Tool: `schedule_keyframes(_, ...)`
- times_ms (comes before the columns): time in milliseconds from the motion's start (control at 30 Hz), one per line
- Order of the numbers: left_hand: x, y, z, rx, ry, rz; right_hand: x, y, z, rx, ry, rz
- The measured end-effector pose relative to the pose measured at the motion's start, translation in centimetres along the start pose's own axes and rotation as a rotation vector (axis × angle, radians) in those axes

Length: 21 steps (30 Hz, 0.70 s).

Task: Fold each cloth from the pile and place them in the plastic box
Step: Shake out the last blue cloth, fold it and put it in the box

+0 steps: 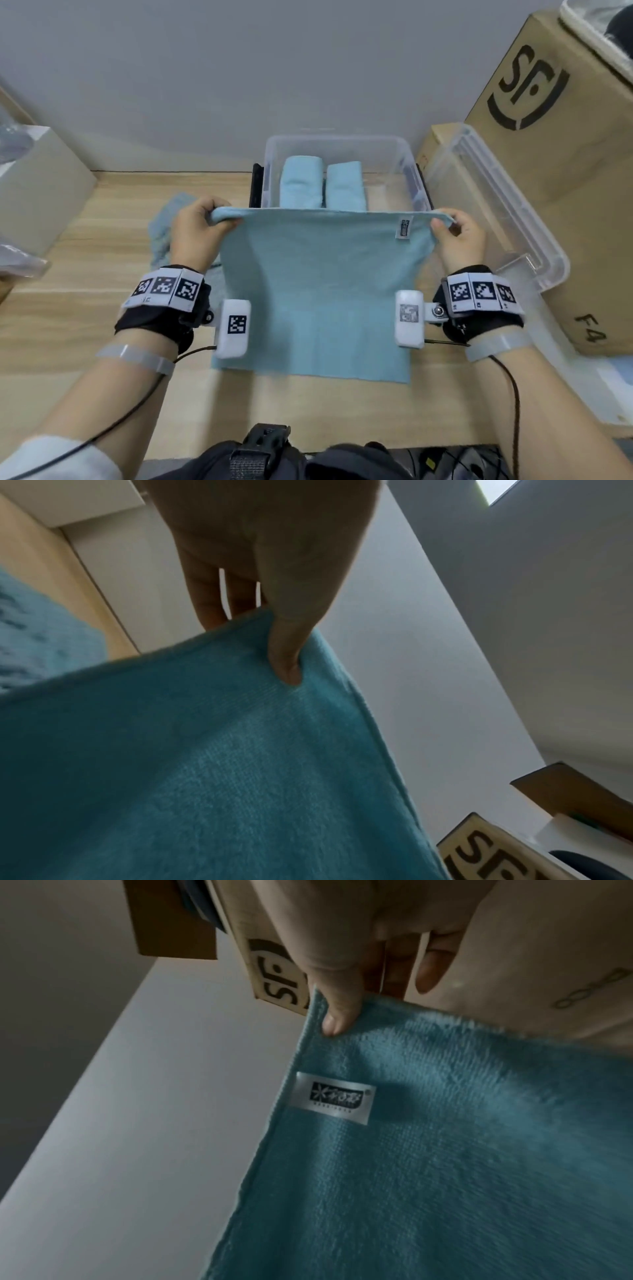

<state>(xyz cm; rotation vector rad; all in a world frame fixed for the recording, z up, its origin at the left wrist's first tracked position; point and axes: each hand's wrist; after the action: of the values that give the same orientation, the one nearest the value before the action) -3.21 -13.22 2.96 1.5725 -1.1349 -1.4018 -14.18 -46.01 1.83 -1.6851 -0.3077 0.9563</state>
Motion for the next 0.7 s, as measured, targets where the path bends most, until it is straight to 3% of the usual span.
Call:
schedule_keyframes(267, -0.3, -7.5, 4.0, -0.201, -0.124, -0.133, 0.1, 6.4, 5.5, 0.278, -0.117, -0.003)
schedule_keyframes(433, -0.4, -10.9, 8.3, -0.401, -0.189, -0.237, 1.3, 9.7, 9.4, 0.654, -0.406, -0.106)
schedule_keyframes(533, -0.1, -11.5, 9.4, -0.512, -0.18, -0.148, 1.7, 10.8, 9.1, 0.651, -0.375, -0.074)
schedule_keyframes(700, 0.8, -10.1, 9.6, -0.695, -0.089, 0.225, 1.6, 10.0, 7.9, 0.598, -0.298, -0.141)
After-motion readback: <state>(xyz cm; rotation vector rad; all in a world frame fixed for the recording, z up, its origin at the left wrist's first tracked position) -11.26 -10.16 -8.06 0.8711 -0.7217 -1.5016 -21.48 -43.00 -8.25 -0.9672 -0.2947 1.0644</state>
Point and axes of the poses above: each hand's wrist, its own z-axis away from the middle knuckle, its own x-axis out of the palm, y = z × x, and after that the axes turned 7 degrees about z, right-handed
